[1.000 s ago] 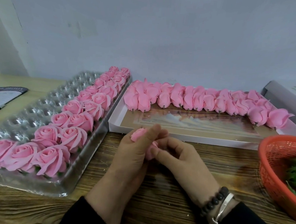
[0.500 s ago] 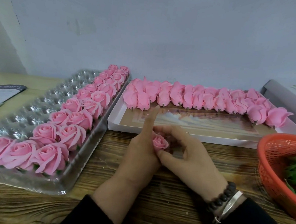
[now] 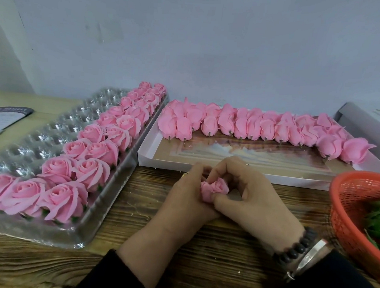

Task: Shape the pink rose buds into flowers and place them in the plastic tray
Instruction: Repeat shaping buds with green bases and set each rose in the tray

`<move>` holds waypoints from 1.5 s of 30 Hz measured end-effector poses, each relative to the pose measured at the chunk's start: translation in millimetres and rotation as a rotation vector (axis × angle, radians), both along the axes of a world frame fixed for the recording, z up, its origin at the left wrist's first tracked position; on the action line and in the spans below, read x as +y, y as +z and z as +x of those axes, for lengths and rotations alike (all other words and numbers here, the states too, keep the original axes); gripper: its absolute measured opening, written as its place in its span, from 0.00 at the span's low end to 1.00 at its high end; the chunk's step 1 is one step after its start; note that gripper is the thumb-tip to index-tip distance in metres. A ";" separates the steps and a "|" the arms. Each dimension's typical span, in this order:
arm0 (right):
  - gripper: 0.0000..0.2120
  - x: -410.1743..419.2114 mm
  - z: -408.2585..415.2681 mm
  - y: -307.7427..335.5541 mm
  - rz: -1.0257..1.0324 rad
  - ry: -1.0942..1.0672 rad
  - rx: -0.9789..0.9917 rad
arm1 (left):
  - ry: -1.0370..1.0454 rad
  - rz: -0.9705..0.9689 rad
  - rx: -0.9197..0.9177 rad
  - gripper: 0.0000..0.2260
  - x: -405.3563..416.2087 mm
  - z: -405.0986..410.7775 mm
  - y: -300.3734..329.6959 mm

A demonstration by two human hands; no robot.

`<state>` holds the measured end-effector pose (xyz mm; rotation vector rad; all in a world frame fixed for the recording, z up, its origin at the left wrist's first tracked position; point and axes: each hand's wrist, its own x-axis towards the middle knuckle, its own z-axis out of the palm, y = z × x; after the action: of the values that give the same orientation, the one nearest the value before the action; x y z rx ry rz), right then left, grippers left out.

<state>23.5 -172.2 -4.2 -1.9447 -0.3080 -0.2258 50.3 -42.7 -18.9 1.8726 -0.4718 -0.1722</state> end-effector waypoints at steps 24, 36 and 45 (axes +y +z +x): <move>0.17 22.1 2.9 -15.8 0.259 -0.086 0.132 | 0.019 -0.861 0.463 0.11 -9.6 0.2 0.6; 0.03 16.6 -1.2 -10.9 0.331 0.052 0.219 | 0.004 -0.817 0.517 0.17 -3.7 0.7 6.3; 0.04 9.9 1.9 -12.3 0.273 -0.035 0.180 | 0.090 -0.547 0.208 0.12 1.6 2.0 3.6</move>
<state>25.3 -162.3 -16.5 -1.6872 -0.1180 -0.1078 52.3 -41.2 -15.3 1.3203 -0.2559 -0.1567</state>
